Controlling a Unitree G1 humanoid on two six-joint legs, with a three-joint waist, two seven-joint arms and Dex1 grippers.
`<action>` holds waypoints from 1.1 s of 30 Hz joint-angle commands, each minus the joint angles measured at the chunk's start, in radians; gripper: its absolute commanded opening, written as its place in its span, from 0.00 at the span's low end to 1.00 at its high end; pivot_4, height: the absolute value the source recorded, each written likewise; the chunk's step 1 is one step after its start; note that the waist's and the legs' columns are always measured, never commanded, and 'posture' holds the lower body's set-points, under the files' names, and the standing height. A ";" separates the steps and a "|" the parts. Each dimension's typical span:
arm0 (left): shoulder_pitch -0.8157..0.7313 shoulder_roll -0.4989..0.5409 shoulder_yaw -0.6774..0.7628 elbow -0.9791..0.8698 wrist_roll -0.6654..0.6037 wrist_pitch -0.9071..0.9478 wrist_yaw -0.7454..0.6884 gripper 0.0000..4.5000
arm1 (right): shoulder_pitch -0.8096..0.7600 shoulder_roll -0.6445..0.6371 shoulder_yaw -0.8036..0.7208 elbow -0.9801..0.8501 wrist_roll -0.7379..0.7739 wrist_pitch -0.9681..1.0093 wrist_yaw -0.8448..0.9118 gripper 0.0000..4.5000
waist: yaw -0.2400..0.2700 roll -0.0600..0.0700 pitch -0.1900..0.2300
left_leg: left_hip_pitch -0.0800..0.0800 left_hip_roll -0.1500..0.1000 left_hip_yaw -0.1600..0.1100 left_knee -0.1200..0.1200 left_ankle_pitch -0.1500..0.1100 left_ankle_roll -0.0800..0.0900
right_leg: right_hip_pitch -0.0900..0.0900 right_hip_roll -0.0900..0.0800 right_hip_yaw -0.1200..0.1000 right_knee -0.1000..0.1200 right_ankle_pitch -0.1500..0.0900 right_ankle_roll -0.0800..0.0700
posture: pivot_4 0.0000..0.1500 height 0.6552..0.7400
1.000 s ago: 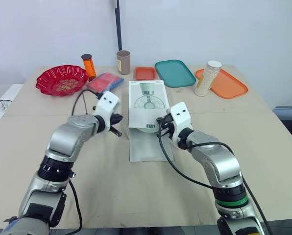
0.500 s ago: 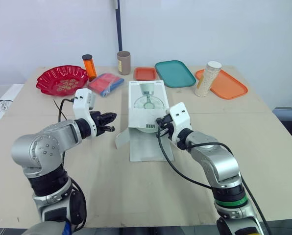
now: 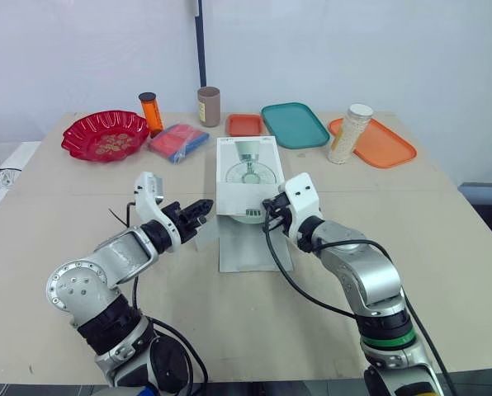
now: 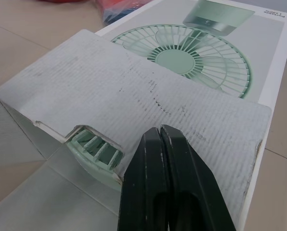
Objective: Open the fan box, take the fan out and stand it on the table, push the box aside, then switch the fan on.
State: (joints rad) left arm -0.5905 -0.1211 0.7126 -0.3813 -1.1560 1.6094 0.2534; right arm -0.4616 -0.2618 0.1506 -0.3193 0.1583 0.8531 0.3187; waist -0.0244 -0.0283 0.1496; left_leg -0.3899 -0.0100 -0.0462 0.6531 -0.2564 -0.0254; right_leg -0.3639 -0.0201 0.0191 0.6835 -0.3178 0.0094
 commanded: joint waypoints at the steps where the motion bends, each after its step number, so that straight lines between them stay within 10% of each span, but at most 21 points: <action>1: 0.001 0.092 -0.097 0.044 -0.186 0.005 0.075 0.03 | 0.023 0.010 0.029 0.033 -0.004 0.037 -0.003 0.00 | -0.001 0.000 0.000 | 0.000 0.000 0.000 0.000 0.000 0.000 | 0.000 0.000 0.000 0.000 0.000 0.000 | 1.00 0.98; 11: 0.130 0.516 -0.480 0.102 -0.813 -0.357 0.421 0.03 | 0.023 0.022 0.040 0.035 -0.014 0.035 -0.003 0.00 | -0.001 0.000 0.000 | 0.001 0.001 0.000 -0.001 0.000 -0.002 | -0.001 0.000 0.000 0.000 0.001 -0.001 | 1.00 0.98; 16: 0.181 0.693 -0.579 0.062 -0.816 -0.440 0.365 0.03 | 0.019 0.026 0.039 0.042 -0.018 0.033 -0.002 0.00 | 0.002 0.001 0.000 | 0.002 0.001 0.000 -0.001 0.001 -0.002 | 0.000 0.000 0.000 0.000 0.001 -0.002 | 1.00 0.98; 28: 0.238 0.678 -0.752 0.011 -0.690 -0.634 0.355 0.03 | 0.020 0.031 0.048 0.050 -0.035 0.021 -0.002 0.00 | 0.000 0.001 0.000 | 0.002 0.001 0.001 -0.002 0.001 -0.002 | 0.000 0.001 0.000 0.000 0.001 -0.003 | 1.00 0.98; 33: 0.270 0.590 -0.747 0.010 -0.656 -0.720 0.312 0.35 | 0.021 0.031 0.051 0.050 -0.043 0.023 -0.004 0.00 | 0.001 0.001 0.000 | 0.002 0.001 0.001 -0.002 0.001 -0.002 | 0.000 0.000 0.000 -0.001 0.001 -0.003 | 1.00 0.98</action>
State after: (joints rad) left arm -0.3215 0.4802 -0.0419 -0.3545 -1.8129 0.9236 0.5921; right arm -0.4624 -0.2324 0.1655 -0.3096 0.1196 0.8510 0.3099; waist -0.0238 -0.0271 0.1497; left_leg -0.3881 -0.0090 -0.0456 0.6515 -0.2553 -0.0274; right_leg -0.3642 -0.0197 0.0195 0.6829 -0.3165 0.0068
